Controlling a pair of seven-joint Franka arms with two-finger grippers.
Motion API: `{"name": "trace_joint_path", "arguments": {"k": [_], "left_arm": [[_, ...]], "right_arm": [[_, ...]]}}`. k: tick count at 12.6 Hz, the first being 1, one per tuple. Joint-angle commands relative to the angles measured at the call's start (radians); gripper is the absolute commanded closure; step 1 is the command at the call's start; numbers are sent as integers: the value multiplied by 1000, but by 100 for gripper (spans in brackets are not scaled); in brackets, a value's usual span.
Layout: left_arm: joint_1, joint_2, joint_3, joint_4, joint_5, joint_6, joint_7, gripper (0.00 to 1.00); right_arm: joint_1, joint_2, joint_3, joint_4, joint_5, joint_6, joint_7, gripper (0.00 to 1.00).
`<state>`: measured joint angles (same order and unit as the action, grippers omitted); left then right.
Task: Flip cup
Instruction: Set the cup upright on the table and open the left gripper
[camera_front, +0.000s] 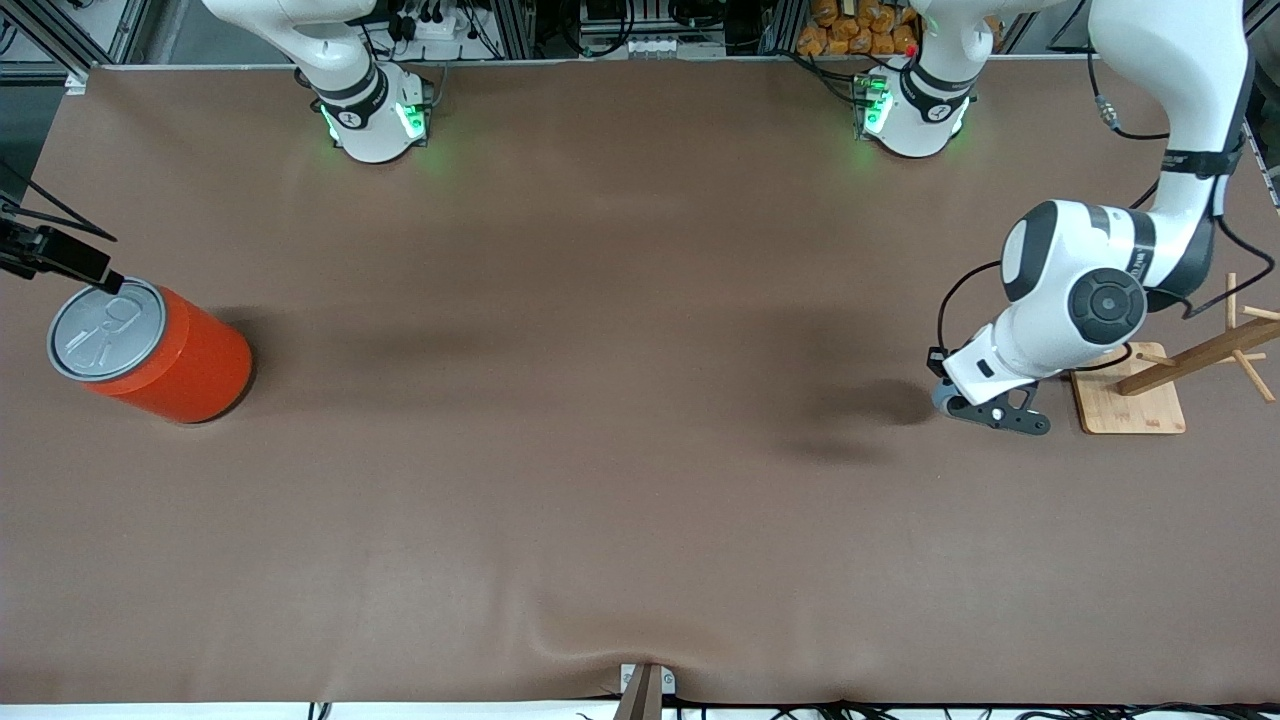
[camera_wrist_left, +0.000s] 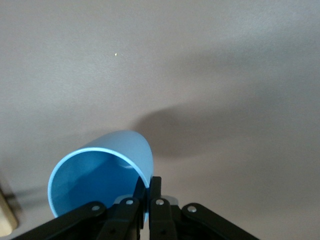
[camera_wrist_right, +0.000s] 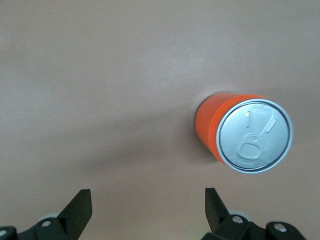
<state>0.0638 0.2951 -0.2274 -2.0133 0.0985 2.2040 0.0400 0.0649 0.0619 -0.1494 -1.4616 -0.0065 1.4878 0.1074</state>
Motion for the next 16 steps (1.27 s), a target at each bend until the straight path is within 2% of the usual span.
{"name": "trace_joint_path", "arguments": {"k": [1, 6, 7, 8, 9, 11, 12, 16], "left_arm": [[13, -27, -4, -85, 20, 89, 11, 100], [13, 1, -1, -107, 20, 152, 11, 100], [13, 3, -1, -104, 20, 154, 11, 86], [11, -2, -3, -101, 20, 152, 6, 35], [13, -8, -3, -97, 20, 148, 14, 0], [13, -54, -4, -87, 20, 129, 15, 0], [11, -88, -7, -65, 18, 73, 14, 0], [10, -172, -27, 149, 4, -278, 17, 0]], "right_arm": [[4, 1, 1, 4, -26, -8, -2, 0], [1, -1, 1, 3, -12, -14, 12, 0], [1, -1, 1, 3, -10, -12, 12, 0], [1, -1, 1, 3, -10, -12, 12, 0], [1, -1, 1, 3, -10, -12, 12, 0], [0, -1, 1, 3, -10, -12, 12, 0], [0, -1, 1, 3, -10, -12, 12, 0], [-2, -1, 1, 1, -9, -14, 12, 0]]}}
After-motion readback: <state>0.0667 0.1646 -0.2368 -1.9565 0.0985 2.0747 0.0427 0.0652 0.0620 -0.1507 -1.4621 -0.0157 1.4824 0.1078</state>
